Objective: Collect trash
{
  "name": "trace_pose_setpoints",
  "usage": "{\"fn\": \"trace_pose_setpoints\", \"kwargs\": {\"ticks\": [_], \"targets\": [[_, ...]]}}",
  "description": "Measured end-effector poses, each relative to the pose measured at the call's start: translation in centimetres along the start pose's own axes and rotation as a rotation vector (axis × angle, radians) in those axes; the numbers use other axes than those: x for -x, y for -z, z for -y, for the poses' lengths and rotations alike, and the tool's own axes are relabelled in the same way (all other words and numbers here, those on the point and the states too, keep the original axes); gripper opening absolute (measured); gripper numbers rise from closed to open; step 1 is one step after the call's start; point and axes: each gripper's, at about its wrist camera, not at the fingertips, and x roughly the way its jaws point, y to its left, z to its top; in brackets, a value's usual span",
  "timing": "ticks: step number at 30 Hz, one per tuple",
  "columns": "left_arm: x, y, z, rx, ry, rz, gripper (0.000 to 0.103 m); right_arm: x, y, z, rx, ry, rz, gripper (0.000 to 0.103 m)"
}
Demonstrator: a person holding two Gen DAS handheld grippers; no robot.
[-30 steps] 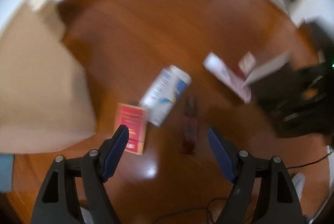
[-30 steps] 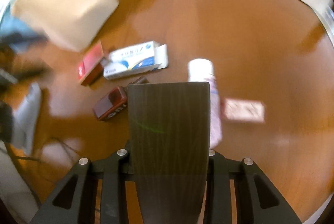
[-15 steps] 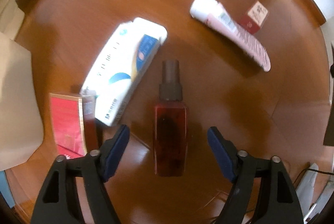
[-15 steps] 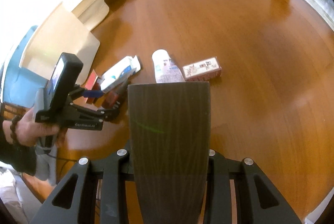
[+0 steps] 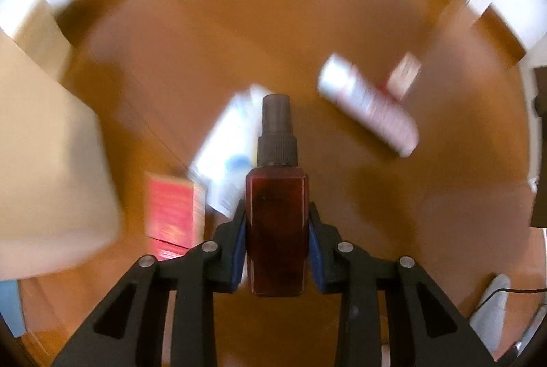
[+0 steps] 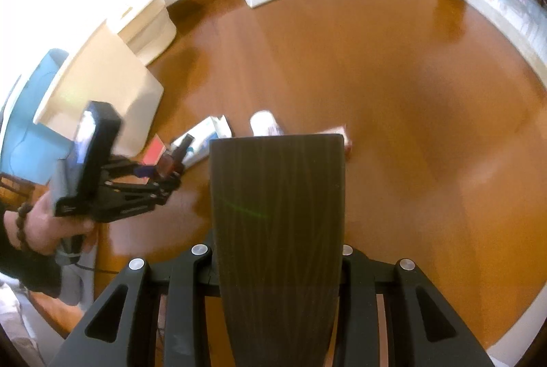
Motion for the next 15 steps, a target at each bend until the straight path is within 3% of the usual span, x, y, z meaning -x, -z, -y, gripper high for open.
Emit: {"fn": "trace_pose_setpoints", "kwargs": {"ticks": [3,8,12,15], "targets": [[8.1,-2.1,-2.3,0.071,-0.027,0.130,0.030,3.8,-1.9,-2.1,-0.002,0.006,0.044,0.036],[19.4,-3.8,-9.3,0.177,-0.113,0.292,0.030,10.2,-5.0,-7.9,0.063,0.002,0.118,0.036],[23.4,-3.2,-16.8,0.260,-0.202,0.304,0.030,14.2,-6.6,-12.8,0.118,-0.005,0.159,0.036],[23.7,-2.3,-20.2,0.268,-0.269,0.288,0.030,15.7,-7.3,-15.9,0.151,-0.012,0.165,0.036]]}}
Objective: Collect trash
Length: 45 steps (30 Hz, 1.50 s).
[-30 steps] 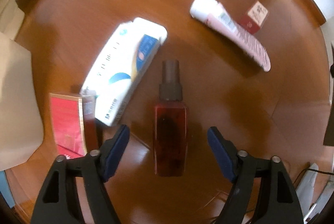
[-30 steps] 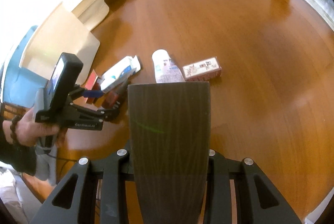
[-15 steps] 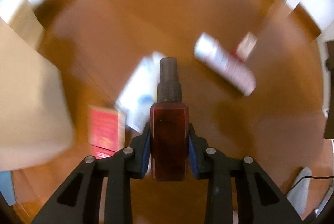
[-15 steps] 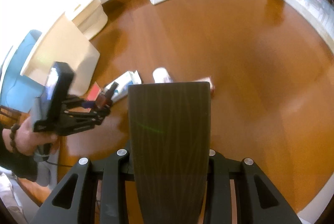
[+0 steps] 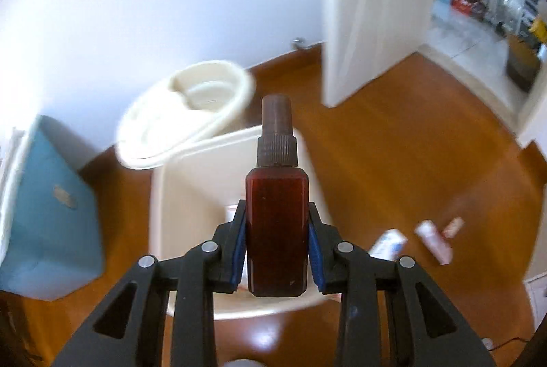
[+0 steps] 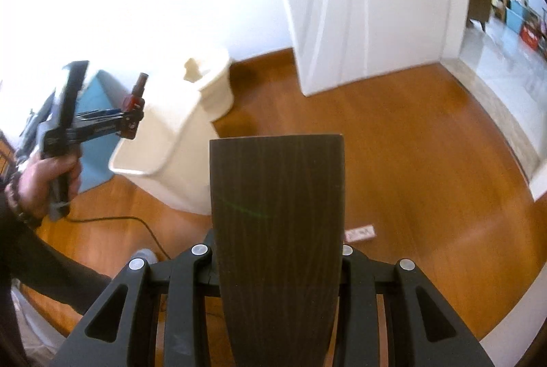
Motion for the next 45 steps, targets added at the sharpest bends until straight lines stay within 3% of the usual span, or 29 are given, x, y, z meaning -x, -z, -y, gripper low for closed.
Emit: {"fn": "trace_pose_setpoints", "kwargs": {"ticks": [3,8,19,20,22,25,32,37,41,45], "targets": [[-1.5,0.4,-2.7,0.052,-0.041,-0.026,0.030,0.7,-0.7,-2.9,0.050,-0.005,-0.007,0.036],[-3.7,1.4,-2.6,0.078,-0.060,-0.048,0.030,0.5,-1.5,-6.2,0.111,-0.018,-0.038,0.036],[-7.2,2.3,-4.5,0.118,-0.033,-0.104,0.031,-2.0,-2.6,-9.4,0.138,-0.038,-0.090,0.036],[-7.3,2.3,-4.7,0.122,-0.051,-0.112,0.040,-2.2,-2.8,-9.6,0.140,-0.038,-0.094,0.036],[-7.0,2.3,-5.2,0.135,-0.064,-0.103,0.086,-2.3,-3.2,-9.8,0.143,-0.033,-0.097,0.036],[-6.2,2.3,-5.5,0.137,-0.065,-0.082,0.087,-2.2,-3.6,-10.2,0.138,-0.030,-0.096,0.036],[-0.8,1.0,-8.4,0.151,-0.059,-0.047,0.087,-3.2,-6.9,-14.3,0.165,-0.045,-0.082,0.036],[8.0,-1.0,-15.1,0.361,-0.006,0.012,0.087,-6.6,-11.2,-18.7,0.117,-0.100,-0.049,0.036],[13.5,-1.1,-18.0,0.418,0.043,0.079,0.087,-12.6,-14.2,-22.2,0.055,-0.115,-0.064,0.036],[14.5,-0.4,-19.6,0.496,0.073,0.101,0.087,-19.9,-15.2,-24.7,-0.004,-0.096,-0.111,0.036]]}}
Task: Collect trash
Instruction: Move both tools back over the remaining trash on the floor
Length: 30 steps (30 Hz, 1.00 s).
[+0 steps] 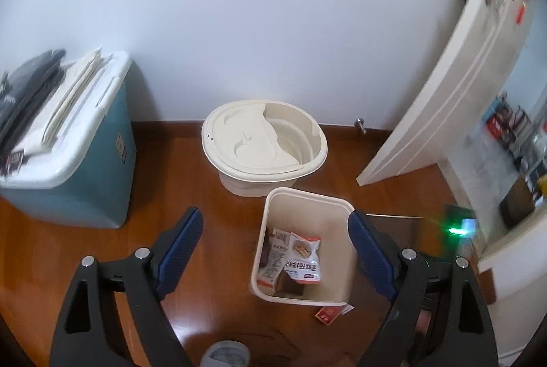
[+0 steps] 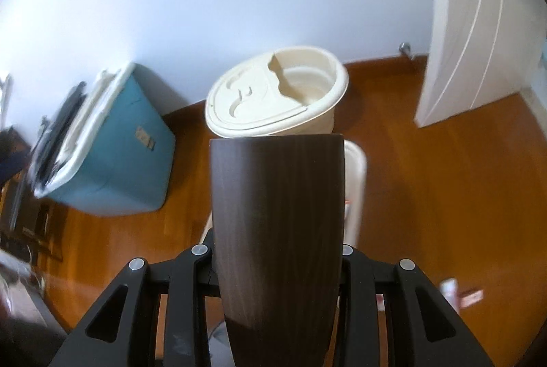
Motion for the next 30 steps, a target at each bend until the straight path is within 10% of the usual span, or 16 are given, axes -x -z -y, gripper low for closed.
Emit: {"fn": "trace_pose_setpoints", "kwargs": {"ticks": [6,10,17,22,30], "targets": [[-2.7,-0.2,0.6,-0.001,0.004,-0.049,0.087,-9.1,-0.6,-0.4,-0.051,0.023,-0.098,0.038],[-3.3,-0.4,1.4,-0.011,0.008,-0.054,0.087,-12.3,-0.4,0.0,-0.061,0.036,-0.178,0.064],[-3.8,0.6,3.1,-0.074,0.032,-0.077,0.087,-3.9,1.2,4.0,-0.003,0.017,-0.102,0.065],[-5.5,3.8,7.9,-0.225,0.083,-0.125,0.087,4.5,6.4,12.5,0.109,0.157,-0.080,0.080],[-12.7,15.0,19.7,-0.468,0.167,-0.180,0.087,2.0,18.4,28.4,0.016,0.326,-0.270,0.081]]}}
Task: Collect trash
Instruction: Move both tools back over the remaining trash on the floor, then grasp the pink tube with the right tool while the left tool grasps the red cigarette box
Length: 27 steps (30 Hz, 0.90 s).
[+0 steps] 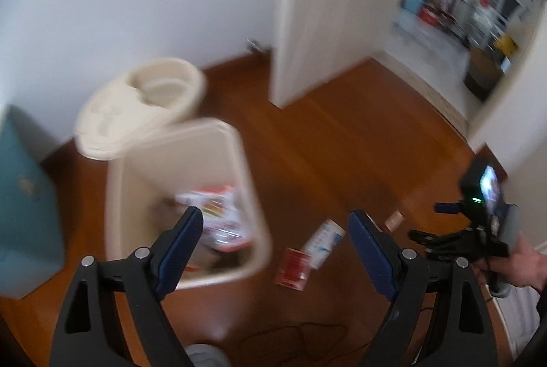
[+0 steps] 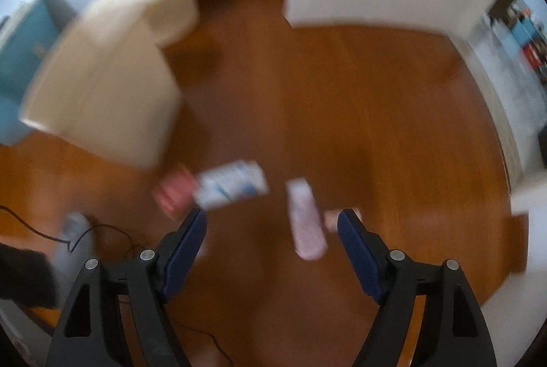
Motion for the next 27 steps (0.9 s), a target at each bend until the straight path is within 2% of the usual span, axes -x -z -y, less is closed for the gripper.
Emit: {"fn": "trace_pose_setpoints", "kwargs": {"ticks": [4,9,13,17,21,23,24,25,27], "targets": [[-6.3,3.5,3.1,0.046,-0.003,-0.098,0.087,-6.4,1.8,1.1,0.023,0.003,-0.065,0.081],[-13.7,8.7,5.2,0.006,-0.061,-0.232,0.087,-12.9,2.1,-1.0,0.168,0.025,-0.083,0.080],[-16.4,11.3,5.1,0.032,-0.084,-0.270,0.087,-17.6,1.0,-2.5,0.269,0.089,-0.085,0.076],[-17.8,13.1,5.3,-0.009,-0.105,-0.271,0.087,-21.3,0.5,-1.8,0.267,0.157,-0.120,0.075],[-19.7,14.1,5.2,-0.025,-0.113,-0.289,0.087,-22.0,-0.2,-1.2,0.248,0.114,-0.069,0.074],[-20.5,14.5,5.0,-0.036,-0.111,-0.297,0.087,-22.0,-0.9,-0.8,0.224,0.080,-0.066,0.061],[-20.7,14.5,4.9,-0.041,-0.113,-0.297,0.087,-22.1,-1.2,-0.4,0.202,0.059,-0.072,0.041],[-21.0,14.6,4.7,-0.047,-0.114,-0.297,0.087,-22.2,-1.4,0.0,0.172,0.034,-0.084,0.031],[-21.6,14.7,4.4,-0.050,-0.119,-0.301,0.087,-22.2,-1.3,0.9,0.103,-0.018,-0.101,0.025]]}}
